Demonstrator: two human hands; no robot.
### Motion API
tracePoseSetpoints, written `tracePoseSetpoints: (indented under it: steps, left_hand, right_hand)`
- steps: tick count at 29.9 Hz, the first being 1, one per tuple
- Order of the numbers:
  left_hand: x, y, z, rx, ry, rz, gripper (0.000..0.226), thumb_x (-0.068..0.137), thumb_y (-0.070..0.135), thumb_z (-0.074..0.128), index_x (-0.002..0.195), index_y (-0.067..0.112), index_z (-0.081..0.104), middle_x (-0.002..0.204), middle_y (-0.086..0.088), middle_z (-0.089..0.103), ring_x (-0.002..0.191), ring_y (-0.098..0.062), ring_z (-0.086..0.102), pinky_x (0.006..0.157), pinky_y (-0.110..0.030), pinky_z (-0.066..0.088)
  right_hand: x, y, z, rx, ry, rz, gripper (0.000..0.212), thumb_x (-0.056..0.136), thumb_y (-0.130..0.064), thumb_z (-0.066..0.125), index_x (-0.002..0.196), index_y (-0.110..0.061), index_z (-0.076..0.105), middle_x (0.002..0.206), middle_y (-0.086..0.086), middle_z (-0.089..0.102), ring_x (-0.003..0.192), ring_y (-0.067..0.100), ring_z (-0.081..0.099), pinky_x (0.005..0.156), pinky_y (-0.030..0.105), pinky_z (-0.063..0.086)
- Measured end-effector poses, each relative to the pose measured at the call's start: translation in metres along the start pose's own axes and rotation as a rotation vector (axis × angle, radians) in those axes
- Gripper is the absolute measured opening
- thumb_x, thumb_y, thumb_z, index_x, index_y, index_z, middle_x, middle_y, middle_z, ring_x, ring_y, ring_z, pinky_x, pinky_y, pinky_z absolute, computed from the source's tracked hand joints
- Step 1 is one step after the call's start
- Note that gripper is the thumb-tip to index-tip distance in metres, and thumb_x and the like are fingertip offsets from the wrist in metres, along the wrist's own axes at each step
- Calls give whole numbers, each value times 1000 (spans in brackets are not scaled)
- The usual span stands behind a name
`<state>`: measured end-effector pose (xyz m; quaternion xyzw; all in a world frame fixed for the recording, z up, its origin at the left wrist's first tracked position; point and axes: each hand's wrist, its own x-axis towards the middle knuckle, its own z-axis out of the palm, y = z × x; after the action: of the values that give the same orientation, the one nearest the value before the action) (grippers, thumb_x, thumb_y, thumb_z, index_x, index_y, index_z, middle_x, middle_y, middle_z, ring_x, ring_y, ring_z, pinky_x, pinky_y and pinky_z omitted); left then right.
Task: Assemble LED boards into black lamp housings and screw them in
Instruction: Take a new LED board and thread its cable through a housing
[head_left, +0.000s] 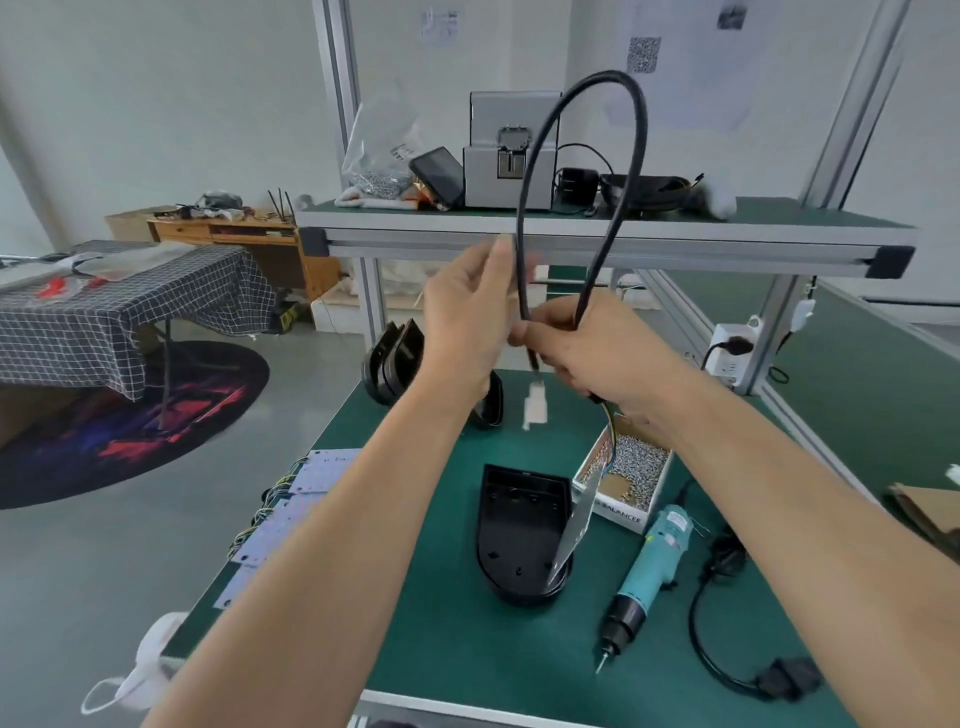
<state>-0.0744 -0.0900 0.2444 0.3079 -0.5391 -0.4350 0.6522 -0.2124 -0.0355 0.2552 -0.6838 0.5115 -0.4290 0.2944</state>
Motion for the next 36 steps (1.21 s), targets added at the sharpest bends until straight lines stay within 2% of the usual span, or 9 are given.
tracePoseSetpoints:
  steps: [4,8,11,16,21,25,28,32,36]
  left_hand:
    - [-34,-70,-41,693,-30,-233,41,101,50,52,79,19,66,65,10,67,72,-27,65,64,-31,53]
    - [-78,-142,-66,1049,-246,-576,50,93,57,63,99,7,57,94,-3,57,97,-31,60,74,-32,39]
    - [-92,-166,-70,1049,-245,-623,49,86,51,70,79,12,42,82,-11,54,79,-32,56,64,-33,37]
    - [-92,-170,-73,864,-144,-657,22,83,18,64,76,10,45,72,-4,49,66,-25,40,57,-30,31]
    - [-77,-140,-83,811,-24,-469,15,88,21,59,103,19,57,93,-1,65,85,-26,63,67,-35,50]
    - [-69,-105,-85,711,52,-340,12,86,23,63,88,32,55,85,11,63,73,-8,59,52,-21,41]
    - [-70,-88,-81,577,96,-309,6,78,24,63,80,20,58,66,9,53,57,-15,46,47,-21,37]
    - [-73,-69,-77,395,177,-327,24,69,26,62,85,8,60,65,0,49,61,-21,42,58,-36,36]
    - [-76,-52,-73,327,226,-306,25,69,34,65,88,19,66,73,1,62,65,-19,52,62,-36,45]
  right_hand:
    - [-2,13,-21,34,21,33,21,103,-23,66,93,-6,75,55,0,58,41,10,39,39,18,31]
    - [4,13,-32,63,45,28,26,103,-21,66,96,3,73,54,-1,57,39,9,34,39,20,28]
    - [9,9,-33,90,59,13,26,104,-22,66,94,2,73,53,-2,56,37,7,32,37,18,26]
    - [17,14,-34,44,114,58,27,103,-24,67,92,0,74,53,-3,57,36,7,32,36,19,26]
    - [22,27,-27,79,101,87,26,102,-22,68,89,-1,73,52,-3,57,36,9,33,39,21,27]
    - [22,34,-11,119,84,32,23,100,-21,71,83,-5,71,62,4,70,40,13,33,38,21,27]
    - [19,36,6,84,98,-86,15,99,-19,73,90,-8,74,73,7,77,42,2,53,46,10,41]
    - [19,38,24,34,144,-177,5,99,-19,71,95,-17,73,76,0,79,79,14,78,88,42,62]
    - [17,35,37,22,179,-230,8,100,-19,70,93,-19,71,77,-3,78,84,14,76,91,53,58]
